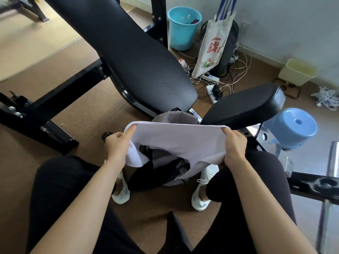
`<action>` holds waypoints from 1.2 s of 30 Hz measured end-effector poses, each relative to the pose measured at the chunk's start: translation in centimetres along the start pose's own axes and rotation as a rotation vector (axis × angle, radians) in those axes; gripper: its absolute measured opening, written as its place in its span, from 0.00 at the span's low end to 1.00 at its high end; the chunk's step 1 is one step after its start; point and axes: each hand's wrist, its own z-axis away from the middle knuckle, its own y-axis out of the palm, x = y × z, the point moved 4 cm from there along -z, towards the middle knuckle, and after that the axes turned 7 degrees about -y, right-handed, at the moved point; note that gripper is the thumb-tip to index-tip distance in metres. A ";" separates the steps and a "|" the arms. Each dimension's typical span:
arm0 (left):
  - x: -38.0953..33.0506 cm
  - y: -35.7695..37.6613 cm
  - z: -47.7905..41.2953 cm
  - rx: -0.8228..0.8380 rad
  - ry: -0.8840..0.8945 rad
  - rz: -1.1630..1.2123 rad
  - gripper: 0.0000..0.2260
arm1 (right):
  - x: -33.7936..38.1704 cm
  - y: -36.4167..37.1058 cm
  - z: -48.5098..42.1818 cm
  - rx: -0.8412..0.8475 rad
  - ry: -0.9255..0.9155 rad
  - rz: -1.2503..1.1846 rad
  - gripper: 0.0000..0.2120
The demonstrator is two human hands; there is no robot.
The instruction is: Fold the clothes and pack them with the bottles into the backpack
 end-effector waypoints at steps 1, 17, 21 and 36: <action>0.1 0.1 -0.1 0.013 -0.023 -0.008 0.28 | 0.2 -0.1 0.0 0.010 0.030 -0.018 0.14; 3.0 6.6 3.7 0.770 -0.188 0.146 0.09 | -1.2 5.2 5.5 0.606 0.103 0.034 0.19; 3.6 7.9 5.8 0.842 -0.144 0.203 0.04 | -1.6 6.4 7.5 0.833 0.064 0.053 0.25; 2.6 7.8 6.9 0.933 0.106 0.069 0.15 | -1.3 6.7 8.0 0.801 0.169 -0.097 0.13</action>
